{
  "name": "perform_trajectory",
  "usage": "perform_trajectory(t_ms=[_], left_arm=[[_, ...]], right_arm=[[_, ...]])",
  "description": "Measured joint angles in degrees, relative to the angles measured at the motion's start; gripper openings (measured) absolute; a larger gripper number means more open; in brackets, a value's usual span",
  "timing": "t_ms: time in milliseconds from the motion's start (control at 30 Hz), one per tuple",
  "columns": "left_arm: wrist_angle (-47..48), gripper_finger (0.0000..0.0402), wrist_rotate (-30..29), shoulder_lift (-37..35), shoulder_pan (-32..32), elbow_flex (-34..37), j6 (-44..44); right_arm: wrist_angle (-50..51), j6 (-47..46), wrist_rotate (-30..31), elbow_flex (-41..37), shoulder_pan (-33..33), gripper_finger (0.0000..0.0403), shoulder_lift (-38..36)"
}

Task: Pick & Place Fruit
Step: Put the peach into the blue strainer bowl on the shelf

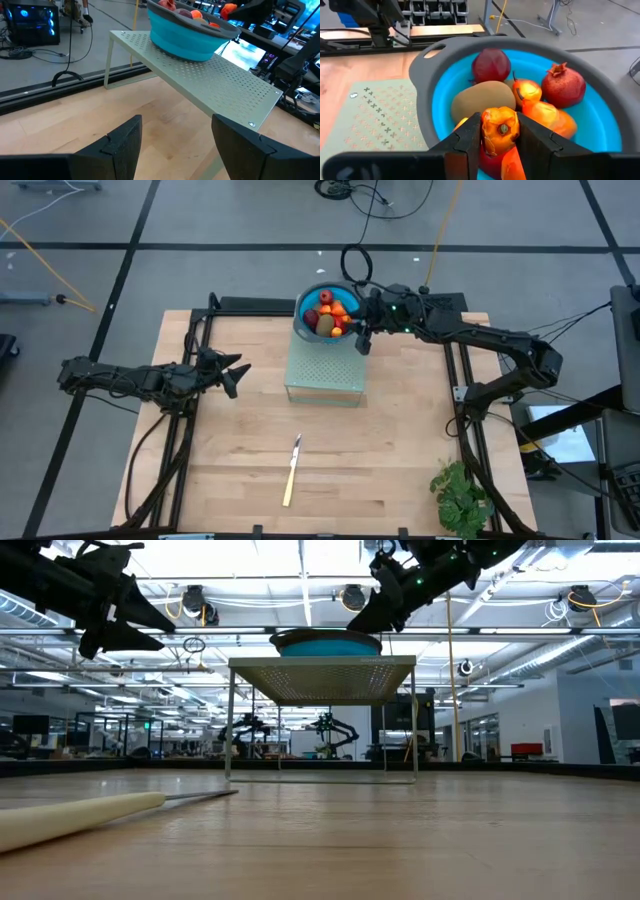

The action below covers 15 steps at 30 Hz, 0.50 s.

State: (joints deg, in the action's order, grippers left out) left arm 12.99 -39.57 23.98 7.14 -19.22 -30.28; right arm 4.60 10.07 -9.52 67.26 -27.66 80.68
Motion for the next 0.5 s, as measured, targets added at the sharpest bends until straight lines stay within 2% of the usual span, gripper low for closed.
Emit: perform_trajectory(t_ms=[500], left_arm=[[0.0, 0.0241, 0.0, 0.01, 0.0, 0.0, -0.14]], right_arm=[[0.07, 0.04, -1.6, -0.04, 0.42, 0.0101, 1.9]])
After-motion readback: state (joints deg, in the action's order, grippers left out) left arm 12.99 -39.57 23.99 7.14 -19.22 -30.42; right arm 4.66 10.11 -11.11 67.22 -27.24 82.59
